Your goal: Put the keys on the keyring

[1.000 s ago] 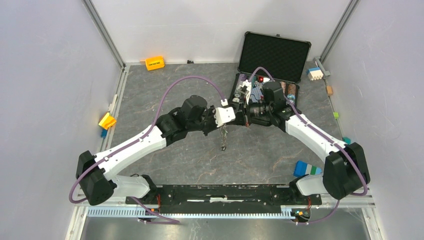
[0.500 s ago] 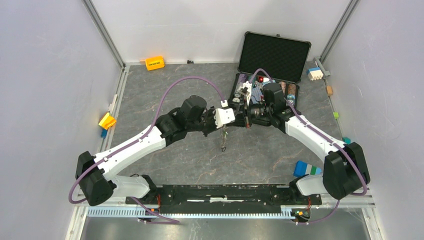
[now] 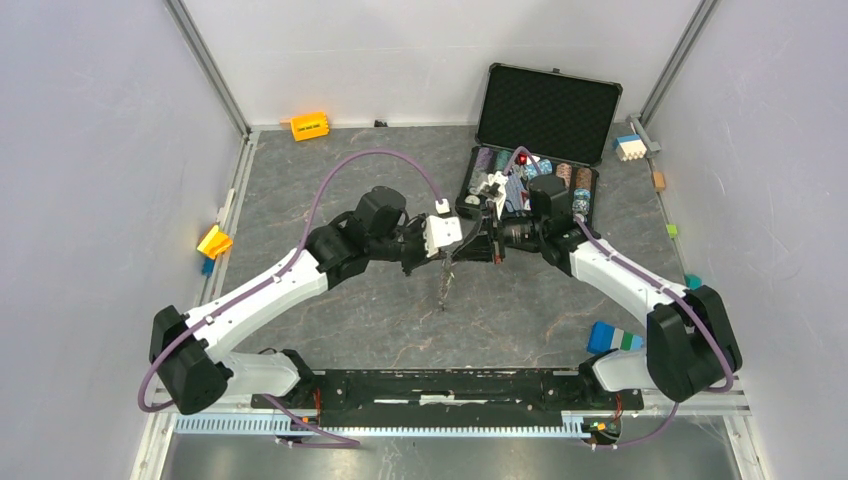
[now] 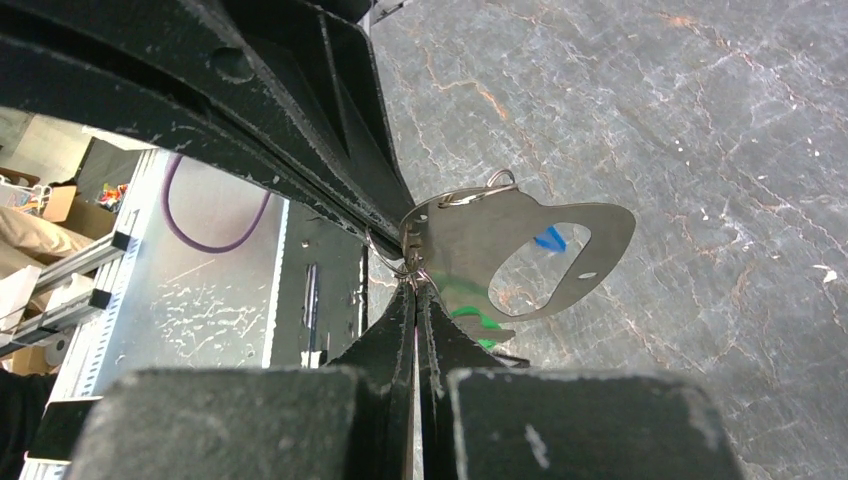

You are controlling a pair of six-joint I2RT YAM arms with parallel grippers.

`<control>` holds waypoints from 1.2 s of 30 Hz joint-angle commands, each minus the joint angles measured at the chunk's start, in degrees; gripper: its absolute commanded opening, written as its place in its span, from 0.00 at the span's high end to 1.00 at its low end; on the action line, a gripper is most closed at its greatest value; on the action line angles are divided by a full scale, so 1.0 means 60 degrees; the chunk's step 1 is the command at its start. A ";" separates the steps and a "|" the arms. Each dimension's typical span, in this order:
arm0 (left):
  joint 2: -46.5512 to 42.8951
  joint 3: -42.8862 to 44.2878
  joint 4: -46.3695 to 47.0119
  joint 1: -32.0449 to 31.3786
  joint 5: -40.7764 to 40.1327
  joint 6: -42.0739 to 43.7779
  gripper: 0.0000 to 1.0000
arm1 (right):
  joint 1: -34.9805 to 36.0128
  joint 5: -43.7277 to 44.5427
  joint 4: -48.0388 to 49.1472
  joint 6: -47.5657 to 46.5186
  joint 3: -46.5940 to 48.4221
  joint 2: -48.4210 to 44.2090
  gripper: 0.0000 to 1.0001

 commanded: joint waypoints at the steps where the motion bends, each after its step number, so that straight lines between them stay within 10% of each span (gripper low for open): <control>1: -0.0640 0.0058 0.0603 0.0203 0.1574 -0.0110 0.98 | -0.0105 0.0028 0.0873 0.0112 -0.0357 -0.0264 1.00; 36: -0.0588 -0.0628 0.1105 0.1068 0.5820 0.1038 0.98 | 0.0307 -0.1410 0.1401 -0.0110 -0.1069 -0.0910 1.00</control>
